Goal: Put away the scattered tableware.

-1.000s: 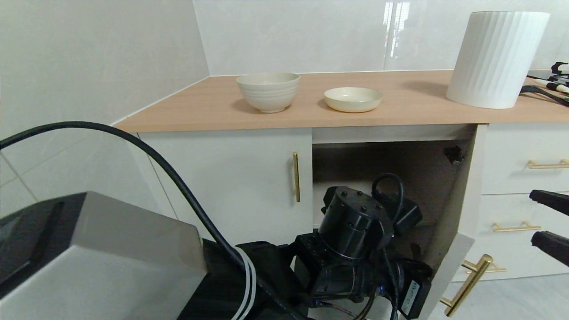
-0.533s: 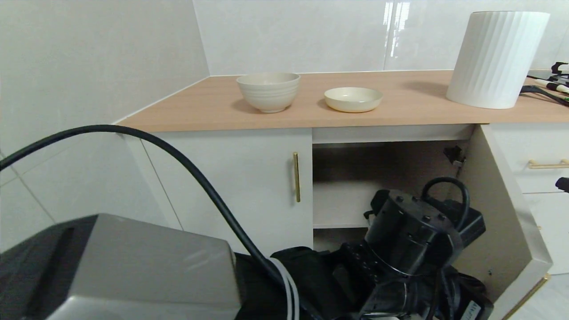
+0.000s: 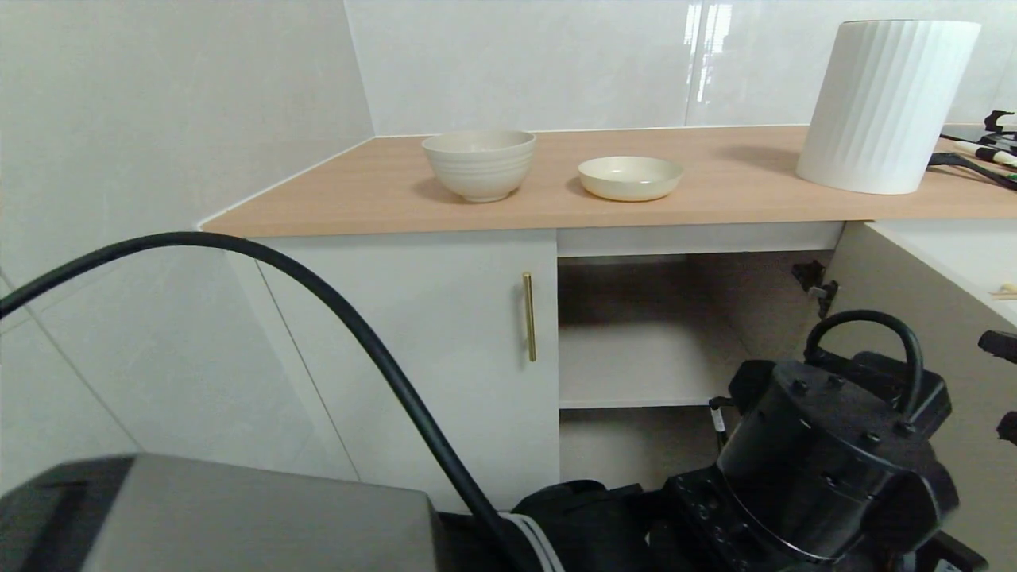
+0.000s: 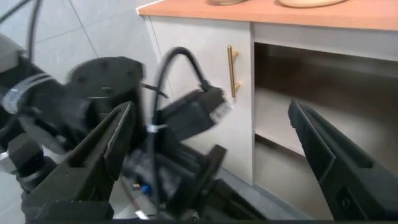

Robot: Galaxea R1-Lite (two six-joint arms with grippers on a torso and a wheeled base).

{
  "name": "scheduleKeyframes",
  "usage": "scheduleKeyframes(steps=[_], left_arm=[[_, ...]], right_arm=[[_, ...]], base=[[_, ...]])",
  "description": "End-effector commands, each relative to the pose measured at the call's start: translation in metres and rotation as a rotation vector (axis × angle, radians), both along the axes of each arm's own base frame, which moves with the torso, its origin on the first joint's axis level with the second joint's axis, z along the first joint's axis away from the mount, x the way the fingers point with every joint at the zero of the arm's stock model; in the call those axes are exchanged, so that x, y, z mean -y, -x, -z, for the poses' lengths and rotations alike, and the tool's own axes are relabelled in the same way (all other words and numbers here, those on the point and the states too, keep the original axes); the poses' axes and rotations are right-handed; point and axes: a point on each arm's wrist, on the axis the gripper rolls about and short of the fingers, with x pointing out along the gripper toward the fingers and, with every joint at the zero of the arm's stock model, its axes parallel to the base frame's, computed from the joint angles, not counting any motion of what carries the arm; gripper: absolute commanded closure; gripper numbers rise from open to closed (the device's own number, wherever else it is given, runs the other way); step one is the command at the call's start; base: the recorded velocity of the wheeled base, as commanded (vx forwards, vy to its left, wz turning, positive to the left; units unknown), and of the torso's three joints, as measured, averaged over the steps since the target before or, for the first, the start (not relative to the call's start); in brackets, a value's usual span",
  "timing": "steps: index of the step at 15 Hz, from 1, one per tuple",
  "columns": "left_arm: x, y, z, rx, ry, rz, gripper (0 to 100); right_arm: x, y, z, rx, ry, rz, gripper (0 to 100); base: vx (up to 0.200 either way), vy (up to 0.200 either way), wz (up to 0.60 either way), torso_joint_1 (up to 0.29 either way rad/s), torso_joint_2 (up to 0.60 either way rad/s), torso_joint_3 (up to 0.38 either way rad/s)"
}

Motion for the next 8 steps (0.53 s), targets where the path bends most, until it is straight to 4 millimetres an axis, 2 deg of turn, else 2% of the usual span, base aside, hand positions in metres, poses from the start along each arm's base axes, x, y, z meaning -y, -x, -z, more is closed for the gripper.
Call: scheduleKeyframes(steps=[1, 3, 5, 6, 7, 8], left_arm=[[-0.058, -0.010, -0.007, -0.031, -0.016, -0.149, 100], [-0.108, -0.027, -0.011, -0.014, 0.047, -0.253, 100], [-0.175, -0.044, -0.001, 0.031, -0.029, -0.388, 100], [-0.182, -0.044, 0.001, 0.031, -0.043, -0.401, 100], [-0.229, -0.048, 0.012, 0.048, -0.091, -0.497, 100], [-0.243, -0.048, 0.014, 0.074, -0.099, -0.523, 100]], right_arm=[[-0.008, -0.016, 0.003, -0.053, 0.028, 0.013, 0], [-0.017, -0.036, 0.012, -0.130, 0.071, 0.028, 0], [-0.030, -0.061, 0.017, -0.188, 0.121, 0.043, 0], [-0.032, -0.064, 0.017, -0.191, 0.126, 0.043, 0], [-0.042, -0.085, 0.014, -0.201, 0.152, 0.041, 0], [-0.049, -0.097, 0.012, -0.212, 0.163, 0.041, 0]], base=[[0.000, 0.000, 0.00, 0.000, 0.00, 0.000], [0.000, 0.000, 0.00, 0.000, 0.00, 0.000], [0.000, 0.000, 0.00, 0.000, 0.00, 0.000], [0.000, 0.000, 0.00, 0.000, 0.00, 0.000], [0.000, 0.000, 0.00, 0.000, 0.00, 0.000], [0.000, 0.000, 0.00, 0.000, 0.00, 0.000]])
